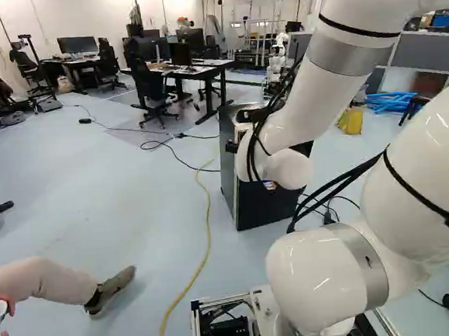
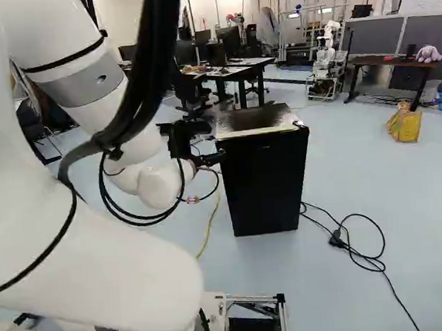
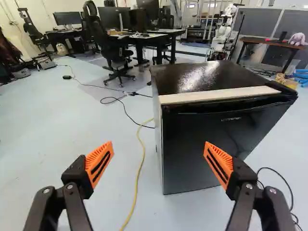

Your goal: Grab a drink from the fridge

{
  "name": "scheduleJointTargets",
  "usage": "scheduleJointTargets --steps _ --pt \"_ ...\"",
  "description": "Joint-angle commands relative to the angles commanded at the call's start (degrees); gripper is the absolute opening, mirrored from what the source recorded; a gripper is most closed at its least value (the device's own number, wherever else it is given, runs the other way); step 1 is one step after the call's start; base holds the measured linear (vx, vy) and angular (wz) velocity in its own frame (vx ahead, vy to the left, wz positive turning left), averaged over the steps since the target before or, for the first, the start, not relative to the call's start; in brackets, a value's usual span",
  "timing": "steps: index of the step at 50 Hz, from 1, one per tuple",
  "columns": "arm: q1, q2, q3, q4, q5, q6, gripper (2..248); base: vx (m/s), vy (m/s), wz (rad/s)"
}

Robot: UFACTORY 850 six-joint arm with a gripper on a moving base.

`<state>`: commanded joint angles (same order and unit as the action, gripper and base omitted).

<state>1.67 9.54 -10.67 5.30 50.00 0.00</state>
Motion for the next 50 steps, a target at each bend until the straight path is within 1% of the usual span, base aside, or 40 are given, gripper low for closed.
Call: scheduleJointTargets --steps 22,50 --pt "1.44 -1.54 -1.42 3.22 0.0 0.0 247 0.0 0.0 0.0" --pt "3.57 -2.99 -2.77 8.59 0.0 0.0 247 0.0 0.0 0.0"
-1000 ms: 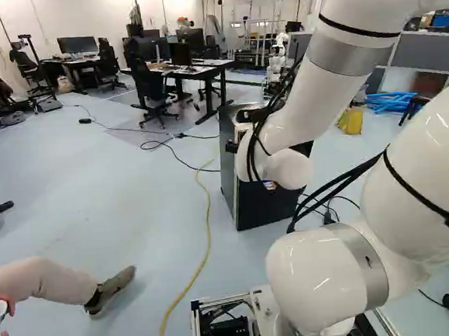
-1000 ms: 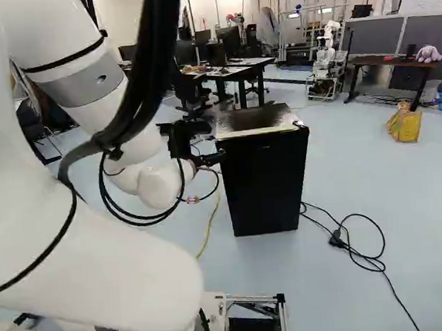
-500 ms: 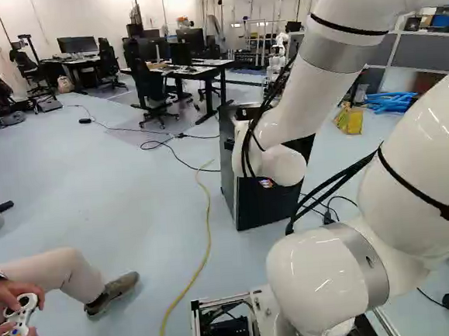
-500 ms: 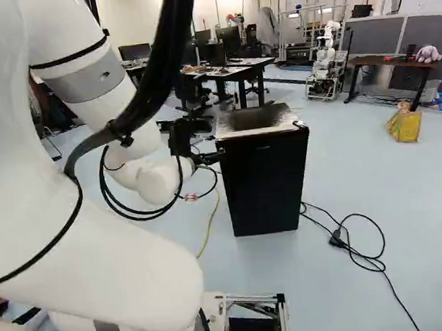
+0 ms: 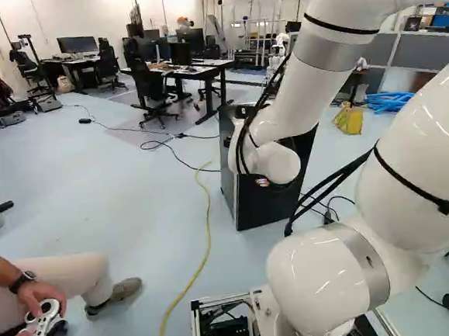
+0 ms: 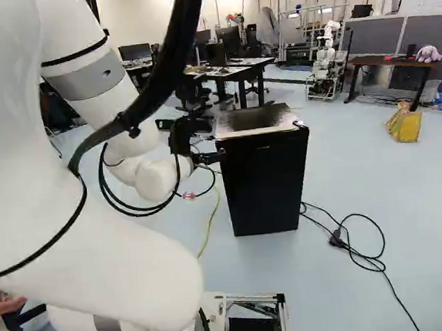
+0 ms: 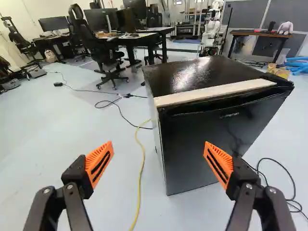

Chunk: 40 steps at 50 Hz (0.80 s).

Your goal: Grab a drink from the fridge

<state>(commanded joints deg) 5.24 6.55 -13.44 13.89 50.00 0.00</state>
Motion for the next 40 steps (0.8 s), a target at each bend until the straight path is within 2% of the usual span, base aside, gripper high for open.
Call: scheduleJointTargets --steps 40 --pt "3.44 -2.5 -2.4 8.13 0.29 0.0 247 0.0 0.0 0.0"
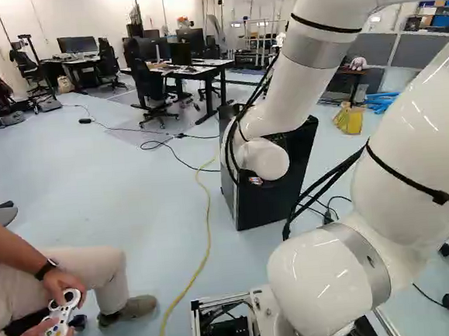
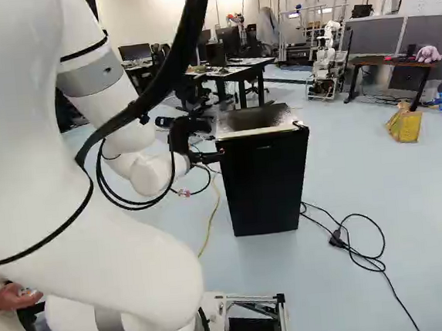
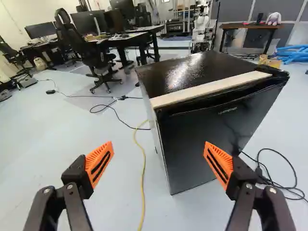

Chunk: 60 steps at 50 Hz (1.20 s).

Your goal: Grab a drink from the fridge

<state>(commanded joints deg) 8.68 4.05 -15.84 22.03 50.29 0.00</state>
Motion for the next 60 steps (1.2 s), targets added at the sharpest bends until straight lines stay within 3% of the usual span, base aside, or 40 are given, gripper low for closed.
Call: scheduleJointTargets --steps 20,60 --pt "1.83 -1.74 -1.22 4.11 1.07 0.0 247 0.0 0.0 0.0" --pt "5.28 -12.29 -5.71 12.48 3.02 0.0 247 0.0 0.0 0.0"
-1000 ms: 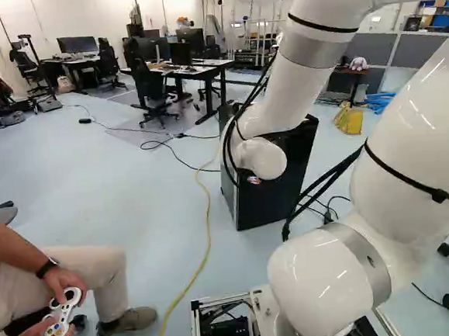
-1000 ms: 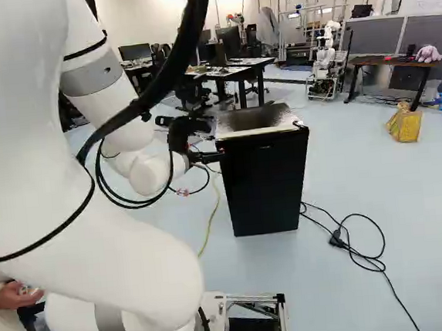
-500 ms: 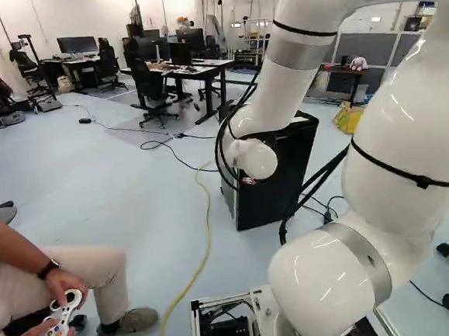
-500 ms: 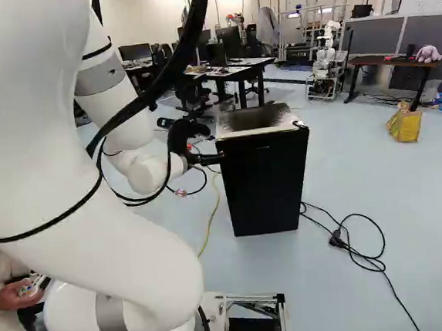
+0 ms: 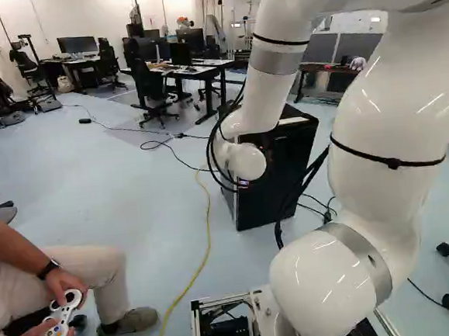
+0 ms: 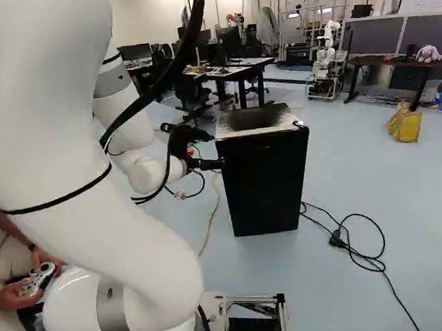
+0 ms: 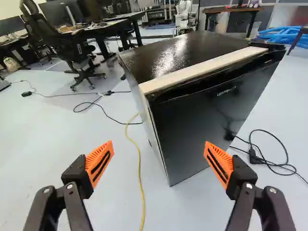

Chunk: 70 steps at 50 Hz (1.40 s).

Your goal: Grab a drink from the fridge

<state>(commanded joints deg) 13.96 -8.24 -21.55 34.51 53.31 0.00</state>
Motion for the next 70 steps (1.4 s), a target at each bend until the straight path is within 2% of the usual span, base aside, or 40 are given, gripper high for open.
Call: scheduleJointTargets --steps 15,43,70 --pt "1.24 -3.72 -1.83 3.16 1.7 0.0 247 0.0 0.0 0.0" --pt "3.46 -6.02 -4.1 9.04 5.28 0.0 247 0.0 0.0 0.0" --pt "5.52 -12.68 -7.54 13.26 9.41 0.0 247 0.0 0.0 0.0"
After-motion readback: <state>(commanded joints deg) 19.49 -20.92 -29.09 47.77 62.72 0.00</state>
